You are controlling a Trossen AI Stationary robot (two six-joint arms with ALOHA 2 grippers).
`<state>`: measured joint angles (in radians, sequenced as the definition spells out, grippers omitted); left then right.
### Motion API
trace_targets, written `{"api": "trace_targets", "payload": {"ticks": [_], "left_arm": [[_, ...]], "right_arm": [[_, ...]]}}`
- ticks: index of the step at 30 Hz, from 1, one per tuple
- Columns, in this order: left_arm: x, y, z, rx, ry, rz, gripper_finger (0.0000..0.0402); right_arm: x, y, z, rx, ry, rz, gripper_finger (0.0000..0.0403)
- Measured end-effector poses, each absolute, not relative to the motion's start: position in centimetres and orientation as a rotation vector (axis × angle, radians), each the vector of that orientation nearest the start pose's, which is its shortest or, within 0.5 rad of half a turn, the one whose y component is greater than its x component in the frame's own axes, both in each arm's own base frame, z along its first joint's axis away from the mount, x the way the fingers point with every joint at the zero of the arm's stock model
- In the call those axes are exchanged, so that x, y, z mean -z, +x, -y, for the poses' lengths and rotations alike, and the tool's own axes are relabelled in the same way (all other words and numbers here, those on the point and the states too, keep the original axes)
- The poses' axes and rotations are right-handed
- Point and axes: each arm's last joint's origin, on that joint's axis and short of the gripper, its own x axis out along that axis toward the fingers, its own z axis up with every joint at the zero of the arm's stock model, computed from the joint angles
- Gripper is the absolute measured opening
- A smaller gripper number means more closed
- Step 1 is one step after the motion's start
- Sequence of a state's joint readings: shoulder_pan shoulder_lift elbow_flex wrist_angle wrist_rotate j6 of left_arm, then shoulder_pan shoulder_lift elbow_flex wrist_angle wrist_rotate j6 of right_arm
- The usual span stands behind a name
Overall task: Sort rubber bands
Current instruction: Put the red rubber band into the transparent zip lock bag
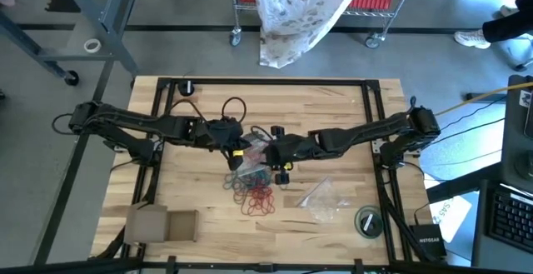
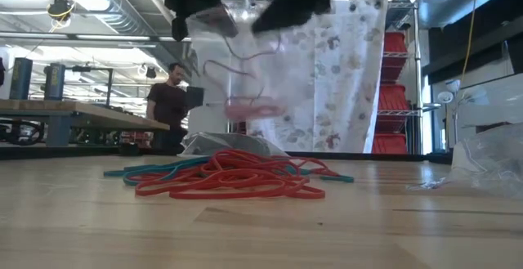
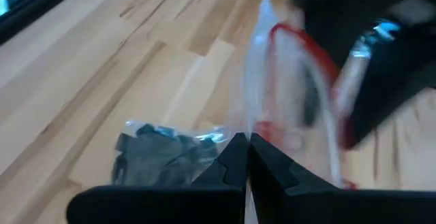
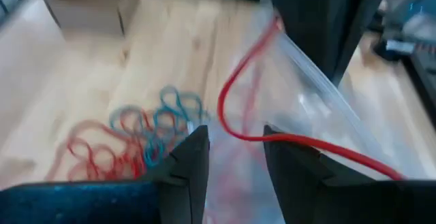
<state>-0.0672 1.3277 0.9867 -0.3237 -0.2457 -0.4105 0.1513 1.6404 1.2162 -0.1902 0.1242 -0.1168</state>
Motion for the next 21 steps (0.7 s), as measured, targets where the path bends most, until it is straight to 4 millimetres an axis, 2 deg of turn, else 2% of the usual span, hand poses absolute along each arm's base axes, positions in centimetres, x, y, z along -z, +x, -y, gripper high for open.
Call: {"api": "trace_targets", "payload": {"ticks": [8,14,21], "left_arm": [[-27.4,28.1,1.1,-0.34,-0.276,-0.622,0.0001],[-27.3,28.0,1.1,-0.354,-0.266,-0.631,0.0001],[-27.3,28.0,1.9,-0.325,-0.251,-0.64,0.0001]], "right_arm": [[-29.1,36.3,-5.2,-0.074,-0.173,-0.557,0.0133],[-28.9,36.1,-5.3,-0.098,-0.097,-0.598,0.0133],[-29.2,36.3,-4.7,0.013,-0.12,-0.564,0.0133]]}}
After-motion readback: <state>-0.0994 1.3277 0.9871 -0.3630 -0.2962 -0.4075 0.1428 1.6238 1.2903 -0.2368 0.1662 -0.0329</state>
